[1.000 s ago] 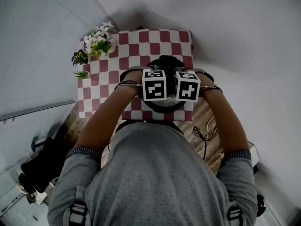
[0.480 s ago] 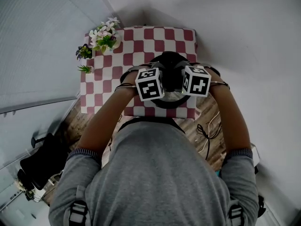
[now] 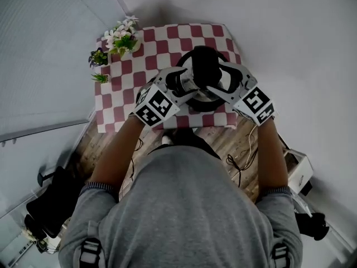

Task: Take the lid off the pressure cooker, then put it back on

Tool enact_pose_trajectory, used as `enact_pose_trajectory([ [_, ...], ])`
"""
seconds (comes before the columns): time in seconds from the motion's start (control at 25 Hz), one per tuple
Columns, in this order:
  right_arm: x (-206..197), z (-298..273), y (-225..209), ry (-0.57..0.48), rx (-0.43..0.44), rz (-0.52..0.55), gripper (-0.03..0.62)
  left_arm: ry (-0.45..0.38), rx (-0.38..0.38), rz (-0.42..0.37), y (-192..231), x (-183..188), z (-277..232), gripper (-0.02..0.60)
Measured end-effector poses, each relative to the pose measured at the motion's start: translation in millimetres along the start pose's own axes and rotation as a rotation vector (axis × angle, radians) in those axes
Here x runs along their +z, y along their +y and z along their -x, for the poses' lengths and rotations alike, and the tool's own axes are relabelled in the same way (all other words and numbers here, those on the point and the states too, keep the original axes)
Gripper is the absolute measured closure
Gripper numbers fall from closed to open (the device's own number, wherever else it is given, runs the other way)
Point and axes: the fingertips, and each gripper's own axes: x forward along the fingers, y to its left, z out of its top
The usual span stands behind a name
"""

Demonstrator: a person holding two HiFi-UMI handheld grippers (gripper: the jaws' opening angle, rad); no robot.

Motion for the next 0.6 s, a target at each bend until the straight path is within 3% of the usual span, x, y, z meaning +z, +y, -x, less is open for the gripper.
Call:
enact_pose_trajectory([
  [0.2,1,29,39,-0.173,-0.174,-0.13,0.303,-0.186,0.044,0.109,-21,13,45,0.272],
  [0.44,4,61,95,-0.295,-0.311,-0.234,0.33,-0.319,0.064,0.12,-60,18,87,0.276],
  [0.6,9,76,129,-0.335,-0.364,-0.24,0.394,-0.383,0.061,0.139,-86,24,110,0.331],
])
